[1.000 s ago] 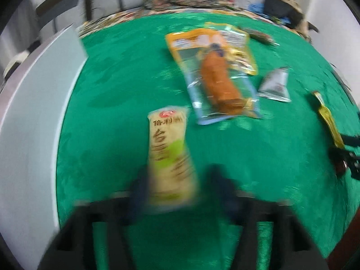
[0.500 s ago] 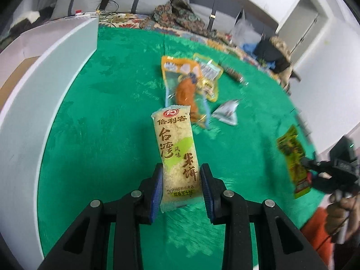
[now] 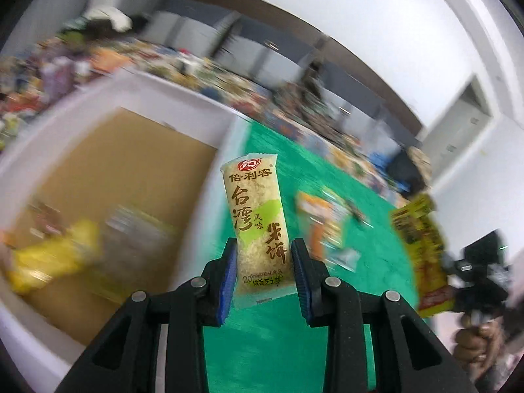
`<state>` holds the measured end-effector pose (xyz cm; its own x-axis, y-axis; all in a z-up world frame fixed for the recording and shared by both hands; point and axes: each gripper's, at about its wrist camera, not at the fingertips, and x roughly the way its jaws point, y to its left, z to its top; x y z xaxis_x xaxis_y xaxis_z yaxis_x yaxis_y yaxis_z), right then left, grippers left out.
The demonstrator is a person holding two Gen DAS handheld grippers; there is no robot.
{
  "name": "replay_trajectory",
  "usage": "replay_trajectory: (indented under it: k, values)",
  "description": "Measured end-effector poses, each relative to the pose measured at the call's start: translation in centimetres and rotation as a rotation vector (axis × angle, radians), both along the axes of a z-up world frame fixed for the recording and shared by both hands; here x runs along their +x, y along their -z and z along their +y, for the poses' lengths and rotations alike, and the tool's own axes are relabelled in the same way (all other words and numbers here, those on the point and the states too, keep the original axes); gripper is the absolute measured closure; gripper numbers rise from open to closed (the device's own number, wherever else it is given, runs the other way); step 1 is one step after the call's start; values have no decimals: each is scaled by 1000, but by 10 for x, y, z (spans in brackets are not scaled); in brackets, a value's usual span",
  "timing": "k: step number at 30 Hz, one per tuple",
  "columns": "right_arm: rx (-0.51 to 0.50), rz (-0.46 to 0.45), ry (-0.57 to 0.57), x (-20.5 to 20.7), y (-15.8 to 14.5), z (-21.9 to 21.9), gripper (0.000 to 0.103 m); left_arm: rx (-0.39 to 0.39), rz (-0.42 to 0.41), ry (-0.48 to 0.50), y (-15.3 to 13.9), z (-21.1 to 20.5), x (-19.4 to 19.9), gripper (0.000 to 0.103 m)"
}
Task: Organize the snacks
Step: 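Grasp the rice-cake pack with the left tool while the right tool carries its pack into the box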
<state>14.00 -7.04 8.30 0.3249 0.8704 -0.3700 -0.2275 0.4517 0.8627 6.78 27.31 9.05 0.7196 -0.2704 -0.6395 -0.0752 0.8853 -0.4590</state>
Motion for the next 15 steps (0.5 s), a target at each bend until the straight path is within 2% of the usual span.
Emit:
replay_trajectory:
  k: [3,7,8,10,11,12,15]
  values:
    - [-16,-69,-110,13,-23,81,71,74,23,-94,2,51,-2,71]
    - [-78,-120,-207,25,-24,179,69,183,79,-207,21,95,-4,69]
    - [-102,-134,-222,27,-19,206,68,201,92,-232,28,100,-4,64]
    - [-156,-149,-238,28,-9,241,48,223,153,-279,49,113,-6,11]
    - [-210,-148,-244,29,0,256,40,232,172,-308,58,116,-8,6]
    - [-281,-154,-251,28,9,269,37,240,175,-340,65,118,-13,6]
    - [-401,-231,-241,12,20,253,37,228,181,-331,76,107,-22,6]
